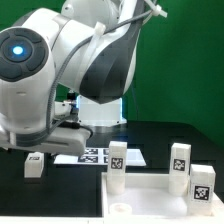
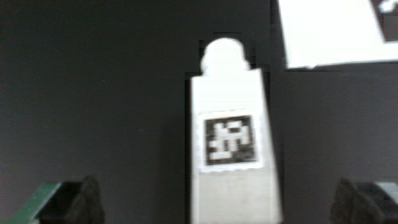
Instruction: Assemble square table
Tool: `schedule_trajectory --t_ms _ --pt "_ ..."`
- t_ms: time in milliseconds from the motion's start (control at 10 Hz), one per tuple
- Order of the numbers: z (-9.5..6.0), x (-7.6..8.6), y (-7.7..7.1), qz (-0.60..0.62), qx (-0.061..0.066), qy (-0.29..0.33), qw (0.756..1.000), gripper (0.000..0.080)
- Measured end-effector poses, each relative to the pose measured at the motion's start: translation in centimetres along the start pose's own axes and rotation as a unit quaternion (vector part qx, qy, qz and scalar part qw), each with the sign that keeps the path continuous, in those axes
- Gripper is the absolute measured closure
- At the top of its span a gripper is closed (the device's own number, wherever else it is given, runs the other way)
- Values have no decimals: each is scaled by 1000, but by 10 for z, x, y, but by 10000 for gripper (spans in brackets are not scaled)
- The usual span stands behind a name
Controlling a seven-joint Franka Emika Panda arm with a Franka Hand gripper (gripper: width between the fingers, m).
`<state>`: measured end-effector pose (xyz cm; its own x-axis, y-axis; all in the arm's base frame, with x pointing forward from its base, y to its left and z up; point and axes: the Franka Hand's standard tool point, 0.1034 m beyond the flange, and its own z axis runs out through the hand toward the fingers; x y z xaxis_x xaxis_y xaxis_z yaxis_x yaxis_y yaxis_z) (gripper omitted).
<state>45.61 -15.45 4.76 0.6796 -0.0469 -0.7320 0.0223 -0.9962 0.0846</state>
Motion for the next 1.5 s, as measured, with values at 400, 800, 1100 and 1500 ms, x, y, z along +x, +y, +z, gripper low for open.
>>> schedule_trajectory --t_ms 400,800,1100,1500 --pt "-6 -1 2 0 2 7 1000 150" --pt "2 -4 0 14 15 -11 1000 150" --pt "19 -24 -9 19 65 -134 989 150" --pt "20 -21 -13 20 53 -132 990 150"
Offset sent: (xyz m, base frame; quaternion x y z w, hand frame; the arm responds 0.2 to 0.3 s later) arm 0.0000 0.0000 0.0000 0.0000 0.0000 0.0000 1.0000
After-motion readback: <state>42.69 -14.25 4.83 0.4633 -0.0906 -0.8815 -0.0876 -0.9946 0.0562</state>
